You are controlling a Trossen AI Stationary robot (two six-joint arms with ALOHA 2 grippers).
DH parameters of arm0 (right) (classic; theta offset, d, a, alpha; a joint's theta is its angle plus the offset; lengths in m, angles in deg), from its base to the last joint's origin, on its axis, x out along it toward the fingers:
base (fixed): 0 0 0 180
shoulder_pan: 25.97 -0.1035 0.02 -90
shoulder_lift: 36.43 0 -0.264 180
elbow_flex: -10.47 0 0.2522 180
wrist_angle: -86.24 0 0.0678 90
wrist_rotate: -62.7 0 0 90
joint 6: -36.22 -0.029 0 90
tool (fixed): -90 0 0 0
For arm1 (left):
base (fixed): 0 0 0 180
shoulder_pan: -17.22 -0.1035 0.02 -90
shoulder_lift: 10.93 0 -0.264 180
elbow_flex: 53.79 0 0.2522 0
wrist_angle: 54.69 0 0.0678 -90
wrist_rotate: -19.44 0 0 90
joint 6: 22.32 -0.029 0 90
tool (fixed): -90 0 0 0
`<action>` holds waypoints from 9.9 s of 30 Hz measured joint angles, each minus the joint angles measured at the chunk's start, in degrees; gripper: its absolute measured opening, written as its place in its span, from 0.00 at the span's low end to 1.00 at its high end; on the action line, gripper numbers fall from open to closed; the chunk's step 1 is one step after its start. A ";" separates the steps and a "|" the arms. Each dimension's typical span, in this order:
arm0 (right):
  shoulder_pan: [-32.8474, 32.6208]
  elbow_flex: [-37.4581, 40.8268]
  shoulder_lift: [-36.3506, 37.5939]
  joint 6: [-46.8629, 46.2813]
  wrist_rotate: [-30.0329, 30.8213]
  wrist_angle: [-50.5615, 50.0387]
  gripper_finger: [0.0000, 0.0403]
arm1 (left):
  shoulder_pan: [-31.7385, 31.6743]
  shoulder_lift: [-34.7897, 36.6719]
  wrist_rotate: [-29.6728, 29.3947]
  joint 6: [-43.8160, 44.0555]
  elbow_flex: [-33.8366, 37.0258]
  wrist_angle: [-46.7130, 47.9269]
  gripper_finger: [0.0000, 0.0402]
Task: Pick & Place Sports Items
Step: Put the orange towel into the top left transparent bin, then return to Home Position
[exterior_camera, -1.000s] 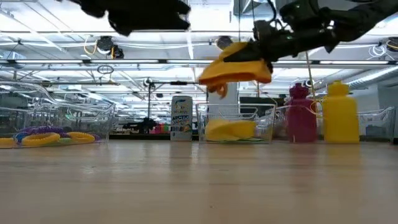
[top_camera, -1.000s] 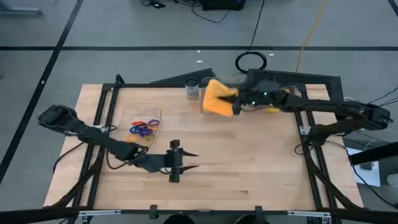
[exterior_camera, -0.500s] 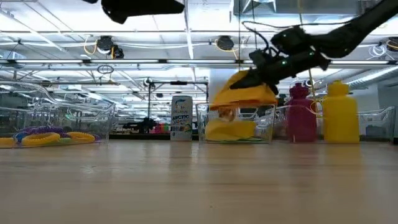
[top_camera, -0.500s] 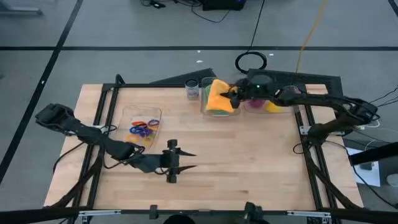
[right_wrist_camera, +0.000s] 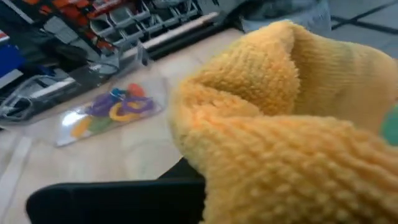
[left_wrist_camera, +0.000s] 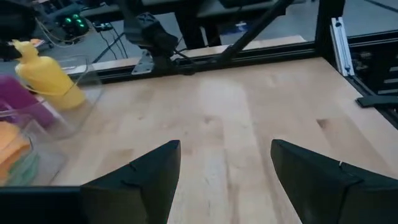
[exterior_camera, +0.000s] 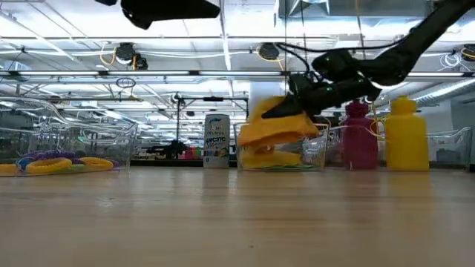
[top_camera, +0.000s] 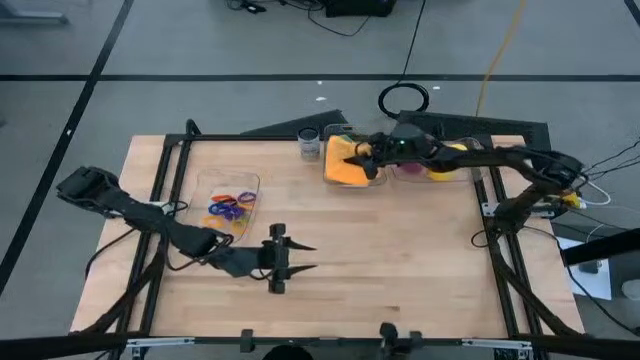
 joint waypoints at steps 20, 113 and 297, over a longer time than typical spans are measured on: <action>0.83 0.00 -2.96 0.46 4.61 1.51 0.07 | 0.02 -0.07 0.09 0.09 0.00 0.05 0.53; -33.64 0.04 55.64 23.39 30.21 -42.24 0.19 | -4.86 46.23 8.90 -15.76 38.78 -31.10 0.53; -38.62 48.53 82.24 22.91 27.05 -10.52 0.01 | -32.48 79.38 38.73 -1.66 52.72 -15.65 0.53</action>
